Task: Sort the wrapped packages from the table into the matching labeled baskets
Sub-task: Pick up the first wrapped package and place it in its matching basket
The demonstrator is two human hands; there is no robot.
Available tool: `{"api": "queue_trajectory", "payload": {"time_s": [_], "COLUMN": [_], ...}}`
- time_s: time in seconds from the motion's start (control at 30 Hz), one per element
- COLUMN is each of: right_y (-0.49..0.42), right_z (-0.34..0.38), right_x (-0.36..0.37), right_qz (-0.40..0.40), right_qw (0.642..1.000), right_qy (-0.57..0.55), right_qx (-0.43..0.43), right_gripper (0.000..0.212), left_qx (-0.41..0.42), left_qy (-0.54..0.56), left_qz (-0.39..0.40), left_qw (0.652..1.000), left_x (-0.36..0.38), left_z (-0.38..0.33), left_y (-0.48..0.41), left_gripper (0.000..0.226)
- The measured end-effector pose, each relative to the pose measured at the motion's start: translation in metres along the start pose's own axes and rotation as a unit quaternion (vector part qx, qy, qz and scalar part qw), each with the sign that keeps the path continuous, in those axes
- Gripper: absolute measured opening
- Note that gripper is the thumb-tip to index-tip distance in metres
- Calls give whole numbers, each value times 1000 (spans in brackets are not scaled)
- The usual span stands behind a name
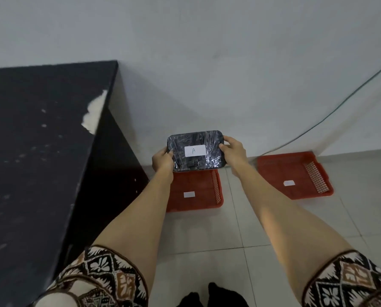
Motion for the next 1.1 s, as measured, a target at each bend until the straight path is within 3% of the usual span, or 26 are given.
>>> {"api": "queue_trajectory", "payload": {"time_s": [0.27,0.43,0.53,0.63,0.73,0.87,1.0,1.1], "right_y": [-115,-191,-225,-246,-252,-247,-252,-259], "right_z": [-148,-216,-251,-279,-305,-340,-360,-365], "right_x": [85,135,159,177,188,206,219,224], "right_qz": [30,44,51,59,52,86,107,110], "right_qw": [999,994,988,983,981,983,983,983], "right_qy": [13,98,142,171,185,160,146,143], "right_qx": [-2,-34,-41,-32,-27,-24,-36,-39], "right_gripper": [35,34,29,27,39,57,81,83], "left_qx": [17,21,39,25,27,44,70,90], "left_qy": [-74,-156,-210,-196,-192,-190,-170,-145], "left_qz": [-47,6,20,27,59,77,72,70], "left_qw": [996,987,977,980,979,978,980,983], "left_x": [11,25,30,31,34,37,38,37], "left_z": [143,209,238,269,298,331,354,361], "left_y": [-134,-230,-273,-293,-301,-305,-310,-316], "left_gripper": [31,14,36,32,21,57,61,60]}}
Point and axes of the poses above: each hand's wrist, its own y-axis away from the middle knuckle, its own x-axis out of the palm, z = x × y, the point moved 5 cm from there along -y, towards the middle knuckle, and after that the axes turned 6 degrees about y, right-handed, at the moved point
